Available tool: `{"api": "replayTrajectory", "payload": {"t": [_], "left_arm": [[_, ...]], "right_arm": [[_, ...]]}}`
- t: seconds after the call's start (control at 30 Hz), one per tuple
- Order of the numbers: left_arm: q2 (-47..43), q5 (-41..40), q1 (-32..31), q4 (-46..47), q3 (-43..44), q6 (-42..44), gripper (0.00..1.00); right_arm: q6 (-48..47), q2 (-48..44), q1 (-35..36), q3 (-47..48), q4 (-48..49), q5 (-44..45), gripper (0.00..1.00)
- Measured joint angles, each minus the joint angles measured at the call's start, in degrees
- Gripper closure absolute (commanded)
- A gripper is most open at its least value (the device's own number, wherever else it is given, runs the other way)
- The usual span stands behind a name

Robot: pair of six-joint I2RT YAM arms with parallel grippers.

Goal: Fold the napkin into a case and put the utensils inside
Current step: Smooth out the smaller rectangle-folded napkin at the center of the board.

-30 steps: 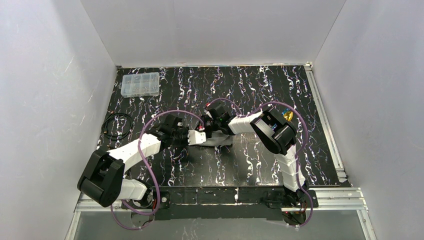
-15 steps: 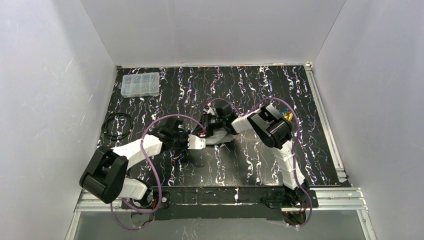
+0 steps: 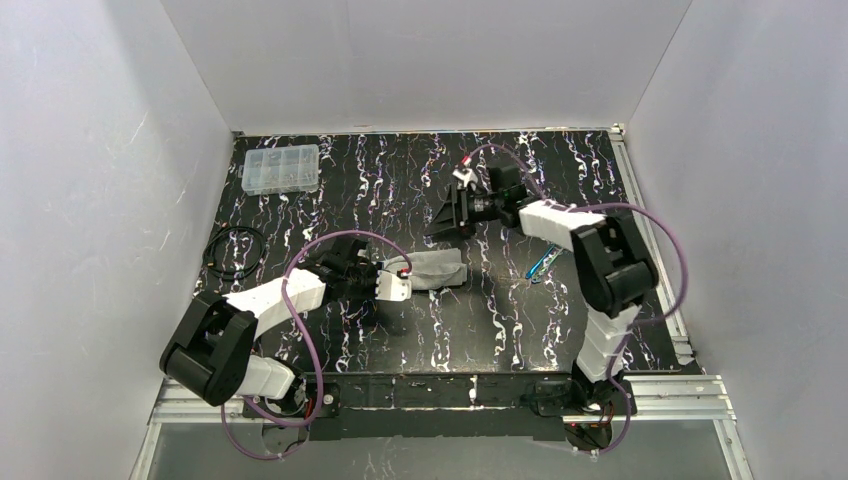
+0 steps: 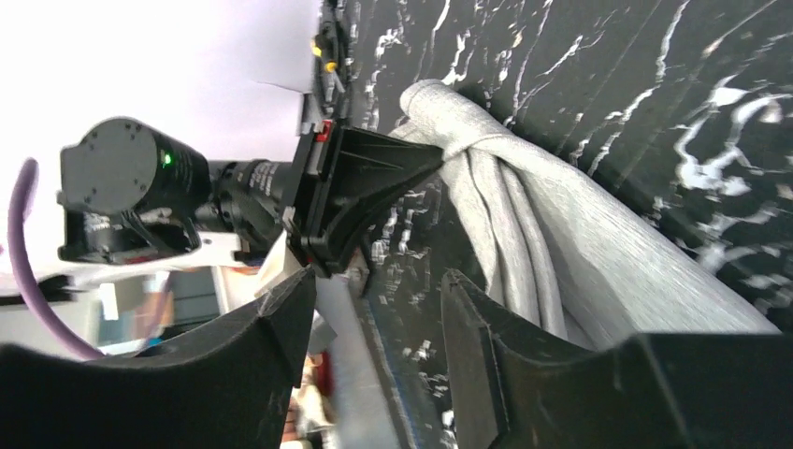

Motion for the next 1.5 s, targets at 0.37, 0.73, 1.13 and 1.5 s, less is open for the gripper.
{"api": "replayTrajectory", "payload": {"t": [0.37, 0.73, 1.13, 1.5], "left_arm": [[0.07, -0.04, -0.11, -0.09, 0.02, 0.39, 1.0], [0.07, -0.15, -0.24, -0.13, 0.02, 0.46, 1.0], [0.02, -0.24, -0.33, -0.28, 0.02, 1.03, 1.0], [-0.02, -0.2, -0.33, -0.48, 0.02, 1.36, 1.0]], "right_arm": [[-30.75, -18.51, -1.2, -4.72, -29.94, 19.28, 0.12], [-43.91, -16.98, 2.32, -7.74, -32.22, 23.06, 0.18], [-49.13, -9.11, 4.39, 1.31, -35.06, 24.44, 0.84], [-50.18, -5.75, 4.28, 5.64, -40.63, 23.74, 0.38]]}}
